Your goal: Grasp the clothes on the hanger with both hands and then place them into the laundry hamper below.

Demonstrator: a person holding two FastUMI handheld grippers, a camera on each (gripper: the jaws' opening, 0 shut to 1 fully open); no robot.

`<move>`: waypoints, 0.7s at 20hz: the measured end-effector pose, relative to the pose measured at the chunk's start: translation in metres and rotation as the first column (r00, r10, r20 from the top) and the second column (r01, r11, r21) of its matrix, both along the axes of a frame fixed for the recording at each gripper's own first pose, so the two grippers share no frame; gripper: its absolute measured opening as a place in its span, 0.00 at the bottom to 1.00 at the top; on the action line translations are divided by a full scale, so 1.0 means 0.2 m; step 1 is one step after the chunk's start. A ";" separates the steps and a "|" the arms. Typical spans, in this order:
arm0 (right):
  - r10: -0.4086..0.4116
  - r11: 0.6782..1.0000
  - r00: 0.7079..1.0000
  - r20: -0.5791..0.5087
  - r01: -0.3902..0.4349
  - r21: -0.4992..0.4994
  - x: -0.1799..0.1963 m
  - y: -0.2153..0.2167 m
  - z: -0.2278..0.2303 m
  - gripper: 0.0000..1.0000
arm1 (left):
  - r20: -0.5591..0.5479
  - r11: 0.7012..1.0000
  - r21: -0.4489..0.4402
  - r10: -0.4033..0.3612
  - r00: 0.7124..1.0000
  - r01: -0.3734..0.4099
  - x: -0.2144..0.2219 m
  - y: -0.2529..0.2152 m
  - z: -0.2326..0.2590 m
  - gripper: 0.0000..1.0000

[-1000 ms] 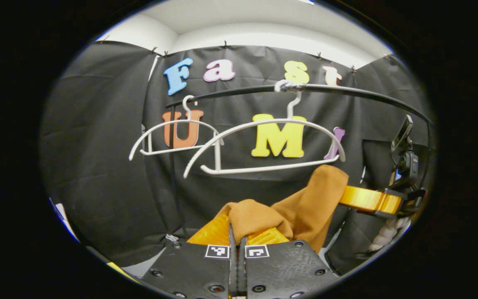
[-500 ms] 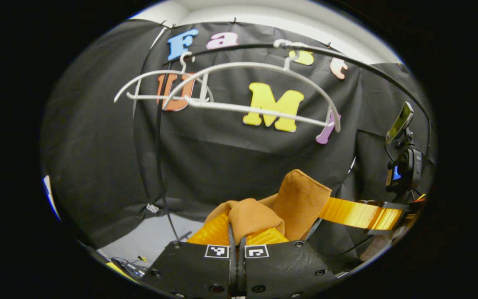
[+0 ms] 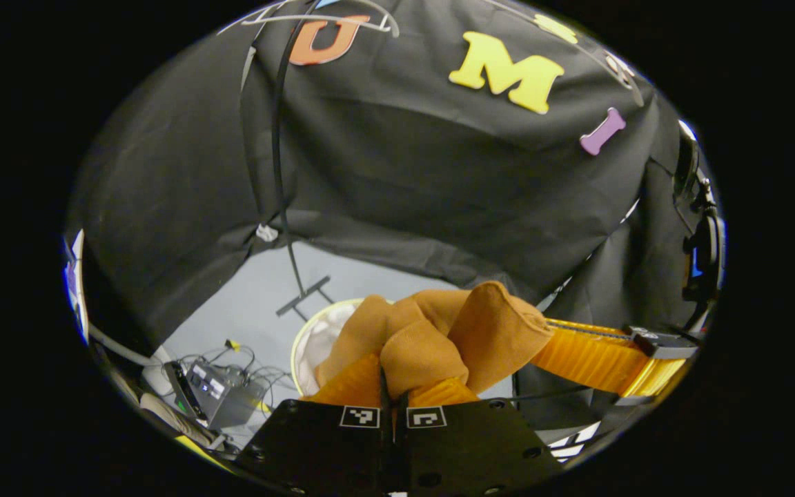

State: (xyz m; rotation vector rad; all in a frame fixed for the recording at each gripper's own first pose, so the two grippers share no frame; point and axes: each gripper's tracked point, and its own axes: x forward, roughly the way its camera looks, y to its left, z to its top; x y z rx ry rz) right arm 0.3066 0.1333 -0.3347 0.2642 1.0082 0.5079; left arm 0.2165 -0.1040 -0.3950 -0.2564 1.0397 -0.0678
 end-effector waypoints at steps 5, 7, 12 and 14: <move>0.013 0.999 0.995 -0.101 -0.018 -0.051 -0.04 -0.02 0.00 0.04 | -0.074 0.998 0.054 -0.033 0.997 0.037 -0.04 0.02 -0.05 0.07; 0.018 0.997 0.995 -0.095 -0.025 -0.068 -0.02 -0.03 -0.01 0.04 | -0.073 0.998 0.060 -0.033 0.997 0.037 -0.05 0.03 -0.06 0.07; -0.013 0.998 0.998 -0.066 0.009 -0.058 0.00 -0.04 0.05 0.14 | -0.022 0.998 -0.018 -0.057 0.998 0.057 -0.02 -0.03 -0.03 0.52; -0.054 0.997 0.998 -0.040 0.052 -0.059 0.07 -0.07 0.04 0.51 | -0.012 0.998 0.025 -0.052 0.999 0.053 0.00 0.03 -0.04 1.00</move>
